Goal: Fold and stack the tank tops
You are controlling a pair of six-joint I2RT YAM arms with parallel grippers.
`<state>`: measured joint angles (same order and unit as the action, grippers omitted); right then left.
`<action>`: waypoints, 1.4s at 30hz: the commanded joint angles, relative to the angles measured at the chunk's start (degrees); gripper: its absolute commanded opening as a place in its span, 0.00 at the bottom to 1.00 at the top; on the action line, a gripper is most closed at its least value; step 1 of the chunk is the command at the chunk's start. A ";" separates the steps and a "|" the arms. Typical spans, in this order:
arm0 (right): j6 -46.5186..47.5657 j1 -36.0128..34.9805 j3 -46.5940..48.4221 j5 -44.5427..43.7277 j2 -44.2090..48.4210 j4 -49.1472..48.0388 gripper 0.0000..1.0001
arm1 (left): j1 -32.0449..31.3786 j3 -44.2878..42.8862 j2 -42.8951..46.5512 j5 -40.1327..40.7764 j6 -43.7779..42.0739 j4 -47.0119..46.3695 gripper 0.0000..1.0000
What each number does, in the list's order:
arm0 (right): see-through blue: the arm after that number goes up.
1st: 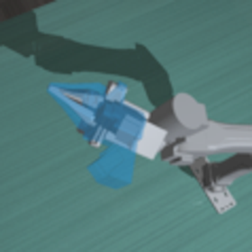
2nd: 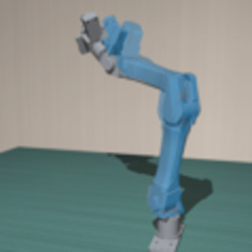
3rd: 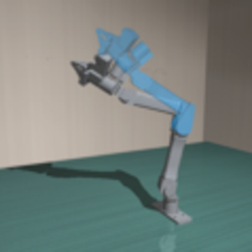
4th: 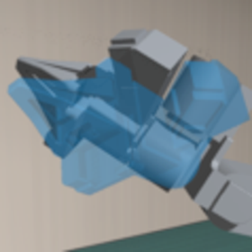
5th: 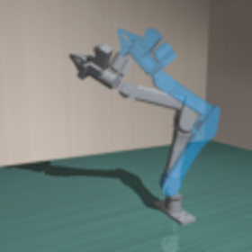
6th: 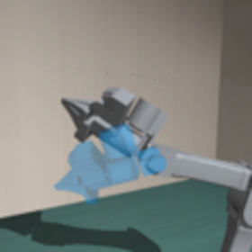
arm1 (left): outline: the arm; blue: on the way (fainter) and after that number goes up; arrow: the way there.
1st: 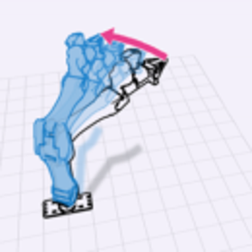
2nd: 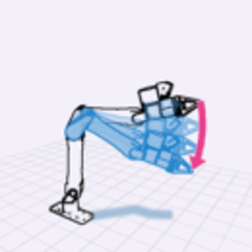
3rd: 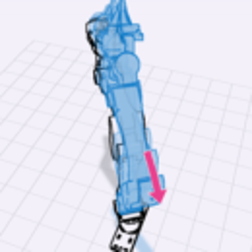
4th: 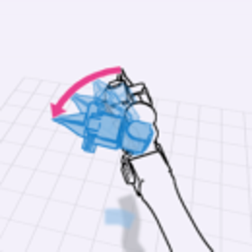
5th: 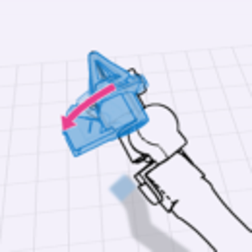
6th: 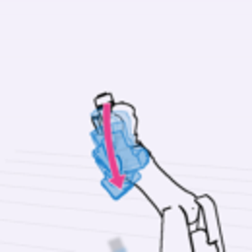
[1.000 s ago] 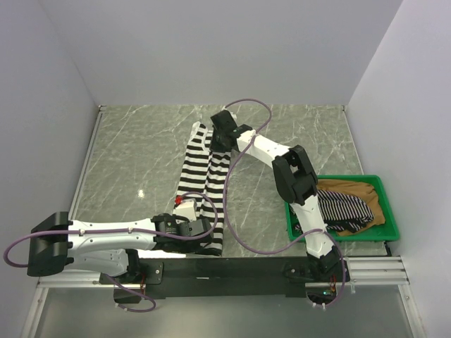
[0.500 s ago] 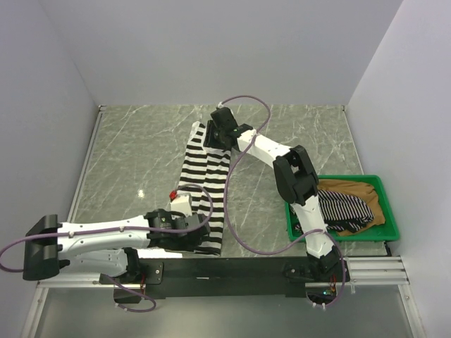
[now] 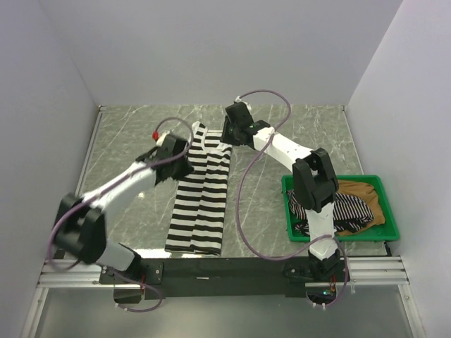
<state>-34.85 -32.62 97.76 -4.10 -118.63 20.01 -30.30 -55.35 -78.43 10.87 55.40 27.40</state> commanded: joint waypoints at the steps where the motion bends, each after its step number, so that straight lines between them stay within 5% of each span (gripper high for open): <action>1: 0.66 -0.16 1.55 -2.32 -1.42 3.62 0.34 | 5.33 -9.31 -10.66 -5.77 -5.82 -8.67 0.31; 6: 1.71 -0.16 3.32 -3.81 -5.65 6.18 0.33 | 8.33 -22.68 -25.00 -7.35 -8.28 -9.38 0.23; 17: 2.33 0.89 4.28 -3.20 -10.92 7.23 0.33 | 7.81 -30.87 -35.46 -17.02 -13.82 -11.49 0.38; 27: 1.63 1.60 -0.72 -0.65 -8.90 2.15 0.36 | 4.11 -36.93 -41.62 -5.87 -18.83 -4.82 0.39; 33: 0.75 1.86 -4.41 0.23 -3.81 -1.38 0.45 | 4.03 -40.62 -44.96 -0.77 -19.54 -1.47 0.24; 42: 0.31 2.56 -5.30 -1.61 -1.87 -0.50 0.45 | 4.03 -42.82 -46.11 1.78 -20.24 -0.06 0.00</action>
<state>-34.09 -30.59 92.53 -4.29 -124.18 20.23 -26.33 -95.20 -124.46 10.46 36.42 26.74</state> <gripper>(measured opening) 0.452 0.013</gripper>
